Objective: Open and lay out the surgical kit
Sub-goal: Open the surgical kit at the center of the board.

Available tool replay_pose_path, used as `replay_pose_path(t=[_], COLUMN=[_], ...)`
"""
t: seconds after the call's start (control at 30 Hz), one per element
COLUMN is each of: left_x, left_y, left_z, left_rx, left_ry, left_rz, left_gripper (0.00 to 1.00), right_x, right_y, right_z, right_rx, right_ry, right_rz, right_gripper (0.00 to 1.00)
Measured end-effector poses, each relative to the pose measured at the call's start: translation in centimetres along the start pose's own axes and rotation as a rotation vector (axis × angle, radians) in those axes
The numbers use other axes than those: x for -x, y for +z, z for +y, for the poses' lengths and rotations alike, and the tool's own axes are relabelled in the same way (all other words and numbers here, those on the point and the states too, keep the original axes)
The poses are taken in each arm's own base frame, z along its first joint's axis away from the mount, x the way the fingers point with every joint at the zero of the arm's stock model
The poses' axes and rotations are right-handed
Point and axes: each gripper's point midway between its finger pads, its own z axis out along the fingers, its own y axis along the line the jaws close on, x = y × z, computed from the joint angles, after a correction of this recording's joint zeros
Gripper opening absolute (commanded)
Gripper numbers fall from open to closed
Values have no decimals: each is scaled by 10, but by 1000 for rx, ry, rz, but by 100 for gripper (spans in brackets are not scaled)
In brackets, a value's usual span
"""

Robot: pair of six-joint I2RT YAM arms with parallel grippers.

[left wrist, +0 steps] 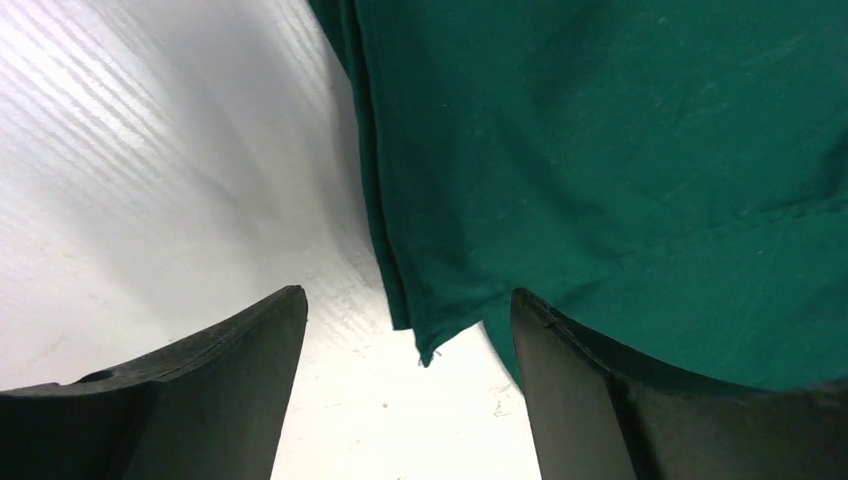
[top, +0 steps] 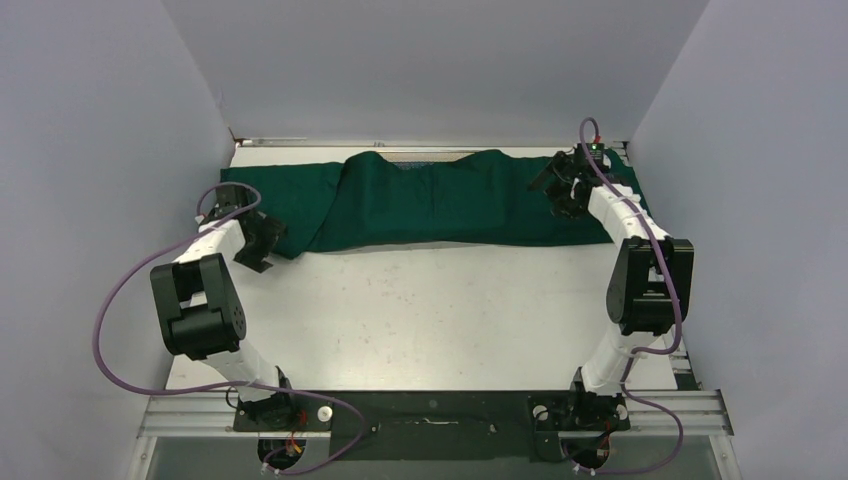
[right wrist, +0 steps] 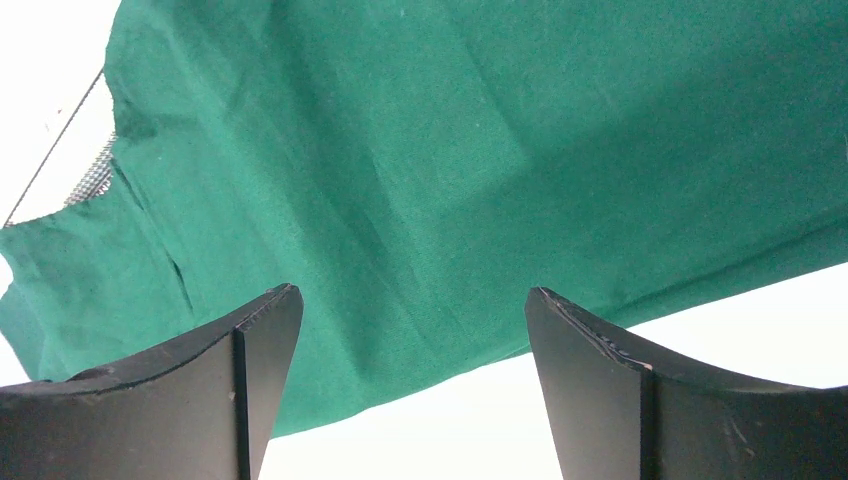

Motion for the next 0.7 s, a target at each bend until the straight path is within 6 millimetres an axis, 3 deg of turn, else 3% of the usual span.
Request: replay_pose_path(t=[0.3, 0.5, 0.7], left_x=[5, -7, -15], left_y=[5, 18, 25], left_z=[-14, -10, -6], left_rx=[-68, -68, -70], left_ry=[-47, -56, -71], left_rz=[-23, 19, 42], left_gripper=[64, 63, 42], right_x=[3, 3, 5], right_y=[-2, -2, -2], right_z=[7, 7, 5], right_rx=[58, 63, 60], right_ry=[13, 15, 18], right_rz=[14, 18, 16], right_gripper=[79, 79, 79])
